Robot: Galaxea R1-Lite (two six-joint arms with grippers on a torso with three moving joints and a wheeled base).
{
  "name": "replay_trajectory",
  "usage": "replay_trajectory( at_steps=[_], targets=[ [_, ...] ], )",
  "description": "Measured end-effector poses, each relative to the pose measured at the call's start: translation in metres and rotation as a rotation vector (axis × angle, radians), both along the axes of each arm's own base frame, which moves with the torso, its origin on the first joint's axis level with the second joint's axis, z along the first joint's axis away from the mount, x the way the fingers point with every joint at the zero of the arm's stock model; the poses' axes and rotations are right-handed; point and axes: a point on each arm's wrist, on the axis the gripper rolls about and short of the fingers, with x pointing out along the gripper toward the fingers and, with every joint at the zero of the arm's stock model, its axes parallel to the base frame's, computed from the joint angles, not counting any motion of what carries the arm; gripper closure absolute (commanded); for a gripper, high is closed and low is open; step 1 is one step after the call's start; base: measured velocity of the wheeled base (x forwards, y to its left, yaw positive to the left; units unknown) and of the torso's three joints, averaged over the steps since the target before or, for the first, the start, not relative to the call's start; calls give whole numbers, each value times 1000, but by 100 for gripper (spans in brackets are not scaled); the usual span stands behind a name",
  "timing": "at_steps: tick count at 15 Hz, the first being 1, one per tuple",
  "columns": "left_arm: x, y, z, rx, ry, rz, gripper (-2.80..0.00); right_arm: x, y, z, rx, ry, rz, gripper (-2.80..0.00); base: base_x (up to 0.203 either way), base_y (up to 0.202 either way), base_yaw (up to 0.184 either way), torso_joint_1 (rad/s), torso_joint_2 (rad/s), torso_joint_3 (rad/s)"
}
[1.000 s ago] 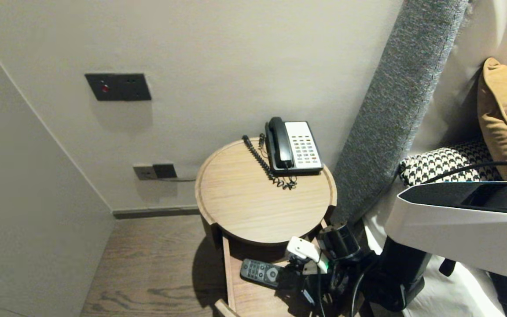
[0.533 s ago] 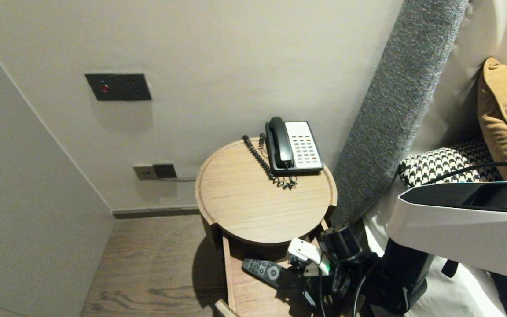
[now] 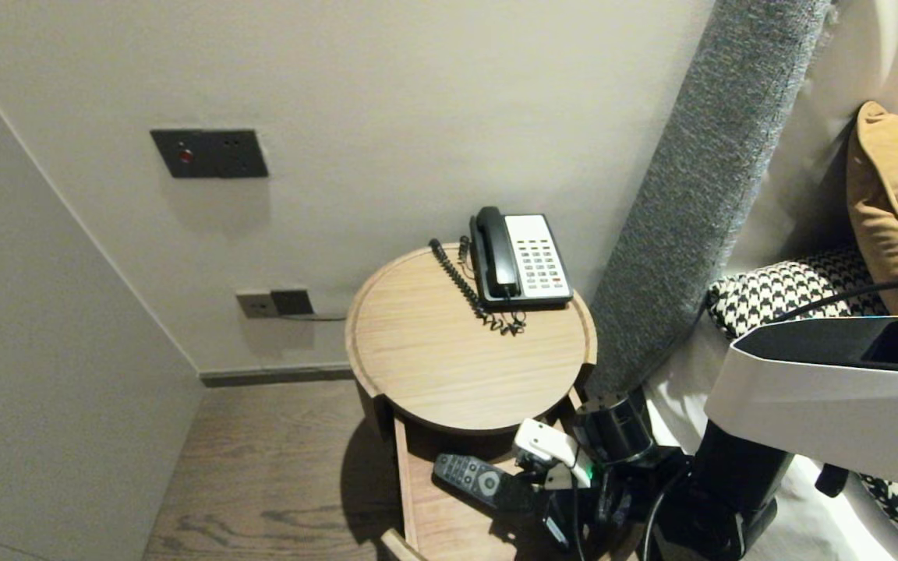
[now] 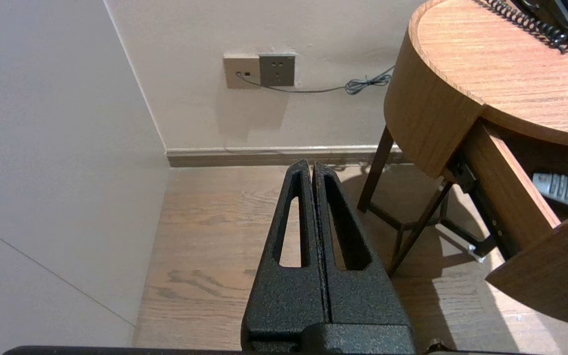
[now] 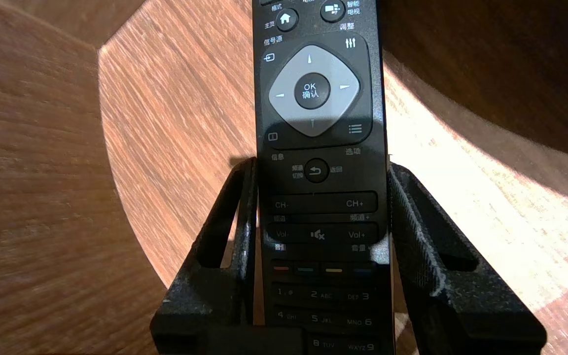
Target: Take the remote control out of the drawer one by one and place them on the table
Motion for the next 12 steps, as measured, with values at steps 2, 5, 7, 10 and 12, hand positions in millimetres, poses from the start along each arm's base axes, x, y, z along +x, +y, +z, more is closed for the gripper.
replay_trajectory(
  at_steps=[2, 5, 7, 10, 12],
  targets=[
    [0, 0, 0, -1, -1, 0, 0, 0, 2, 6, 2, -22, -7, 0, 0, 0, 0, 0, 0, 0],
    [0, 0, 0, 0, -1, 0, 0, -3, 5, 16, 15, -44, -2, 0, 0, 0, 0, 0, 0, 0],
    [0, 0, 0, 0, -1, 0, 0, -6, 5, 22, 18, -52, -2, 0, 0, 0, 0, 0, 0, 0],
    [0, 0, 0, 0, -1, 0, 0, -18, 4, 35, 23, -58, 7, 0, 0, 0, 0, 0, 0, 0],
    [0, 0, 0, -1, 0, 0, 0, -25, 4, 43, 22, -74, 6, 0, 0, 0, 0, 0, 0, 0]
  ],
)
